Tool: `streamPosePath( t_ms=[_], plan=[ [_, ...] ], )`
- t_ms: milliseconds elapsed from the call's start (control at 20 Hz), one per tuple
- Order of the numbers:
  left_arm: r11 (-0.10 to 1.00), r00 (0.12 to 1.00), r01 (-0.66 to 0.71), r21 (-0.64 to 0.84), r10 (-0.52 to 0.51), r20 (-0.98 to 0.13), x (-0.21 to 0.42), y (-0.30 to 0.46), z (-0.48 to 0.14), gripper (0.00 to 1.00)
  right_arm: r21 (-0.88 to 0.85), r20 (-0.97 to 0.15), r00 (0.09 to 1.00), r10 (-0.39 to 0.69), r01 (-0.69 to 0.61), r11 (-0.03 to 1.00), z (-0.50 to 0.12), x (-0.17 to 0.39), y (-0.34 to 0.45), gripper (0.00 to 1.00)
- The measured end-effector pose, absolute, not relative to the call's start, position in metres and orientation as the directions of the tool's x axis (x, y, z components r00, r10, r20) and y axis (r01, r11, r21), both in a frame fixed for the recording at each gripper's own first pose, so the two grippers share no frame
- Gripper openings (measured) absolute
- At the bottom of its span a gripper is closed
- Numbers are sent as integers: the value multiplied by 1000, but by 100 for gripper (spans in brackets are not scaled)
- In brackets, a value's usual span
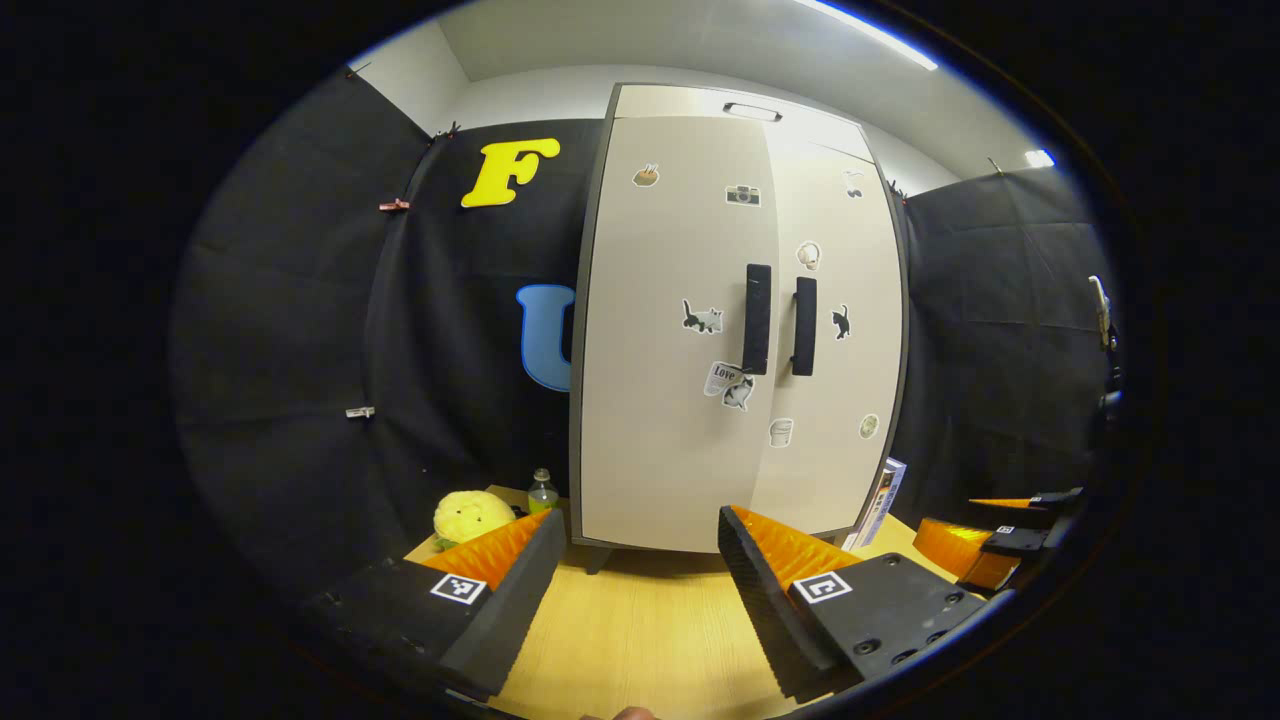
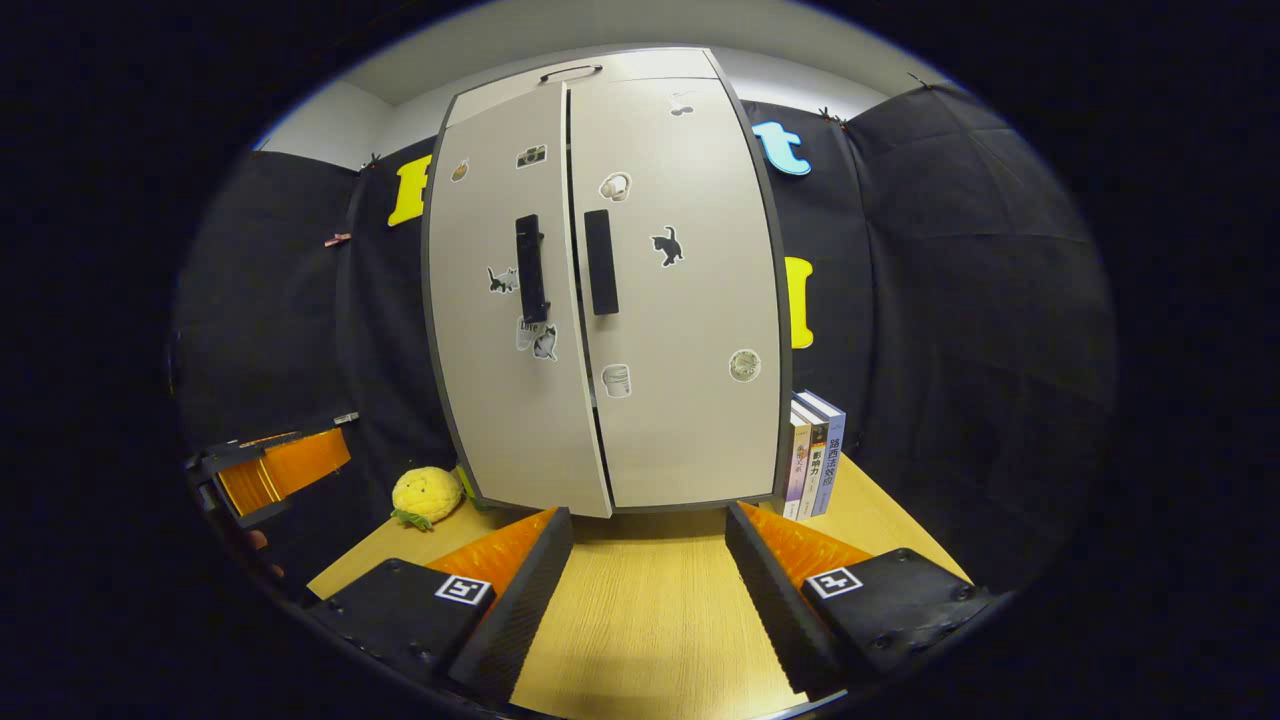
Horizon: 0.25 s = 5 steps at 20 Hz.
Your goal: Grab one shoe with the right hand and put it into the shoe cabinet, grab the other shoe with the left hand and put it into the shoe cabinet; then close the right door with the right hand and the left door with the left hand.
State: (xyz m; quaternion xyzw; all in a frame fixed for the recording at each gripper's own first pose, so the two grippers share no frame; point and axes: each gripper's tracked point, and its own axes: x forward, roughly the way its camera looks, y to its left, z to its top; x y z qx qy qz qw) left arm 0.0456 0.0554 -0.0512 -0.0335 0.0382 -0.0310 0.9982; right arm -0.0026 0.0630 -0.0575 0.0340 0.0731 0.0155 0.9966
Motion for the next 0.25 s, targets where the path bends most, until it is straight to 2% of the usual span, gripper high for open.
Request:
streamPosePath(
  t_ms=[250],
  plan=[
    [994,991,83,-74,-90,-100,46,50,-59,96,92,-151,988,37,-23,995,-61,-5,64,98]
  ],
)
